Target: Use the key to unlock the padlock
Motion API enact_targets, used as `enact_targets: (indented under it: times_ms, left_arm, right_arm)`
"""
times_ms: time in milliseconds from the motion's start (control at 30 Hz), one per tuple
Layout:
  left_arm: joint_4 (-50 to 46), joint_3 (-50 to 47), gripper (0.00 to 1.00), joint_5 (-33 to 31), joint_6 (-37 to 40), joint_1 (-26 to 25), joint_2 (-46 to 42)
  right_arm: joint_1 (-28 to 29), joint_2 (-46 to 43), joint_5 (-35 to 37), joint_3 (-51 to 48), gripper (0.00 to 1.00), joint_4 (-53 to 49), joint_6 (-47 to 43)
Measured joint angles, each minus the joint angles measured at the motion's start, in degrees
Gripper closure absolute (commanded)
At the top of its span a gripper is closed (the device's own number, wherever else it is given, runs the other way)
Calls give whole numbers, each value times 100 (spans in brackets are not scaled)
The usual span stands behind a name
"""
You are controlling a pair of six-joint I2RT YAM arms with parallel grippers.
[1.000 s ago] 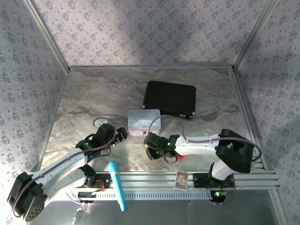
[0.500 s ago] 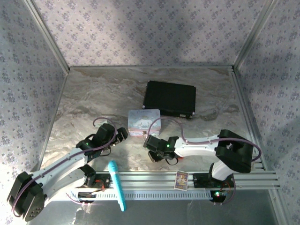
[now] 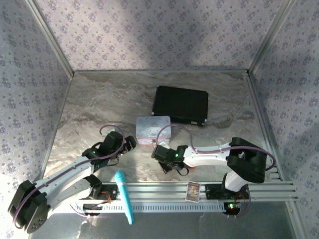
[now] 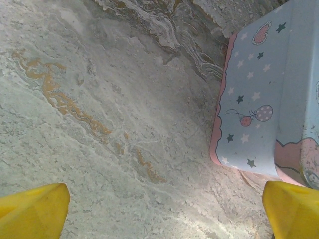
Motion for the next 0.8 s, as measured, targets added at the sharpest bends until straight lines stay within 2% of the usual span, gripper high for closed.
enact_targets:
  times_ms: [100, 333, 567, 800]
  left_arm:
    - [2, 0, 1, -2, -9, 0, 0]
    - [37, 0, 4, 2, -17, 0, 0]
    - [367, 0, 10, 122, -33, -138, 2]
    - [599, 59, 12, 208, -33, -273, 227]
  right_arm:
    - [-2, 0, -9, 0, 100, 0, -13]
    - [-127, -96, -221, -72, 100, 76, -9]
    - [-625, -654, -944, -651, 100, 656, -35]
    - [-953, -955, -1318, -754, 100, 474, -229]
